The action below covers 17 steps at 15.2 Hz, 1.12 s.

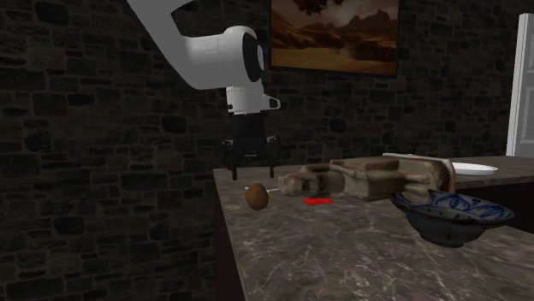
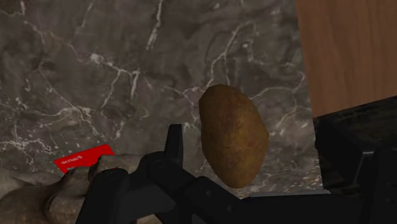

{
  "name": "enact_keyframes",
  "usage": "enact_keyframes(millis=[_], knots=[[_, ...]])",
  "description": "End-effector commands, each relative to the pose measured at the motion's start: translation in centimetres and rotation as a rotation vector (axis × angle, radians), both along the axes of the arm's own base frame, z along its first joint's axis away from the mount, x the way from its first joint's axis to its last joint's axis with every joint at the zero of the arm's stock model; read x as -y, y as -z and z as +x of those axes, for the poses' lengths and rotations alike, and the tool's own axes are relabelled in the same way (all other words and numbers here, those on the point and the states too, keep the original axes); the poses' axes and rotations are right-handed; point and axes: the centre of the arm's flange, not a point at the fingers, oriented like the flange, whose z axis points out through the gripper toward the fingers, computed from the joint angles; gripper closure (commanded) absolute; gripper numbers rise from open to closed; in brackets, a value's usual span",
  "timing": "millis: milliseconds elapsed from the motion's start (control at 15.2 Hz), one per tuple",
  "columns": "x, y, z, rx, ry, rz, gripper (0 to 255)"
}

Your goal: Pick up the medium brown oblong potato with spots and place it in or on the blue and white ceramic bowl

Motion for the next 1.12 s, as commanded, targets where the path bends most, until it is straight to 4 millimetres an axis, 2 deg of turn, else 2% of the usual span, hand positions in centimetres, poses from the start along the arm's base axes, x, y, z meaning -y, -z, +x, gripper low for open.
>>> enact_keyframes(millis=[0, 132, 660, 1056], knots=[[-0.9, 1.0, 2.5, 0.007, -0.017, -0.021, 0], [-1.5, 1.8, 4.5, 0.014, -0.032, -0.039, 0], [-1.1, 5.7, 5.0, 0.014, -0.032, -0.039, 0], [-1.1, 5.7, 5.0, 0.014, -0.032, -0.039, 0]])
